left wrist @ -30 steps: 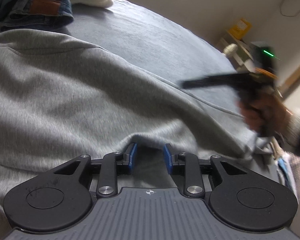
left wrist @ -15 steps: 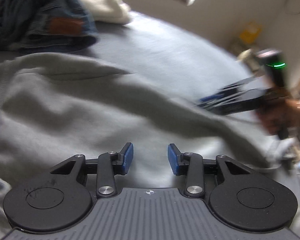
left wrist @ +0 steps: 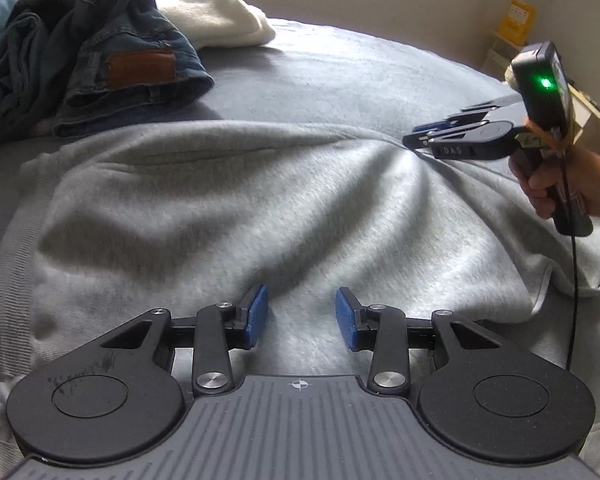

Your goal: Fold clothes

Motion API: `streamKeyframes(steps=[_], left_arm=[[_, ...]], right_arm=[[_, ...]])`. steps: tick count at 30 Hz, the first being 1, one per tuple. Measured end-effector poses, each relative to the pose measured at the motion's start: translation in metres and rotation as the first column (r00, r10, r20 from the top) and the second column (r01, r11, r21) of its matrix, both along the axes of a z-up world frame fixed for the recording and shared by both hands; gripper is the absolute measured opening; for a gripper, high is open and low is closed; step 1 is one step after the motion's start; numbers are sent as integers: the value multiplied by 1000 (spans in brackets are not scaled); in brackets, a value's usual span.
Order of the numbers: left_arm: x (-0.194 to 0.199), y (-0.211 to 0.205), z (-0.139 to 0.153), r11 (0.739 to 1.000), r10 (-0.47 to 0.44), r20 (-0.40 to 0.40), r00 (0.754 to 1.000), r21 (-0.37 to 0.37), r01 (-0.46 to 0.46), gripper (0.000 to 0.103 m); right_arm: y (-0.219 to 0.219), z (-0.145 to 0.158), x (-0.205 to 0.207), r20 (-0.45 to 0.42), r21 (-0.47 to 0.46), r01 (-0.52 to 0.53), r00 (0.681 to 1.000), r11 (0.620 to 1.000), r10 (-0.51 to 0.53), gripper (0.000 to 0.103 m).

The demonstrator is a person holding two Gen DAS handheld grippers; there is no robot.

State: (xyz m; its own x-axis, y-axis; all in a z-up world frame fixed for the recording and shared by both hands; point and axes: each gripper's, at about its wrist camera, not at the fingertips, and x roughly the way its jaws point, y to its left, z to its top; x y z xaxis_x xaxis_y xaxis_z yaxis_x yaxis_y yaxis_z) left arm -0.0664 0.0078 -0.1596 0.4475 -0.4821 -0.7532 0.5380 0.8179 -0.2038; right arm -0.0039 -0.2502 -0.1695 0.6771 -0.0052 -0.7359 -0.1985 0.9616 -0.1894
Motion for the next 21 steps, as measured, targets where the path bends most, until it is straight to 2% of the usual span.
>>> streamKeyframes(steps=[2,4,8,9,13,16,17,21], left_arm=[[8,5,6,1000,25,12,1000,-18,-25,38],[20,8,8,998,60,12,998,-13,-60,39],[40,5,-10,990,116,13,993,80,-117,39],[41,6,-12,989,121,19,992,83,-122,39],[37,-2,-7,989,112,44,993,95,-116,39],[28,-15,-3,993,80,38,996,86,-83,39],[25,-19,-1,994,69,37,997,83,-72,39],[12,-36,4,997,25,30,999,69,-27,39]], right_arm=[[-18,16,1,19,103,83,996,991,-85,36],[-39,32,-1,27,200,164,985,966,-172,40],[-108,66,-33,5,322,341,932,883,-361,44],[-125,73,-42,-4,335,382,915,861,-404,44],[-197,84,-96,-38,204,543,836,814,-548,45],[-248,84,-148,-58,113,665,746,739,-663,45],[-265,84,-165,-63,93,706,708,702,-704,45],[-327,83,-244,-88,196,872,472,449,-877,48]])
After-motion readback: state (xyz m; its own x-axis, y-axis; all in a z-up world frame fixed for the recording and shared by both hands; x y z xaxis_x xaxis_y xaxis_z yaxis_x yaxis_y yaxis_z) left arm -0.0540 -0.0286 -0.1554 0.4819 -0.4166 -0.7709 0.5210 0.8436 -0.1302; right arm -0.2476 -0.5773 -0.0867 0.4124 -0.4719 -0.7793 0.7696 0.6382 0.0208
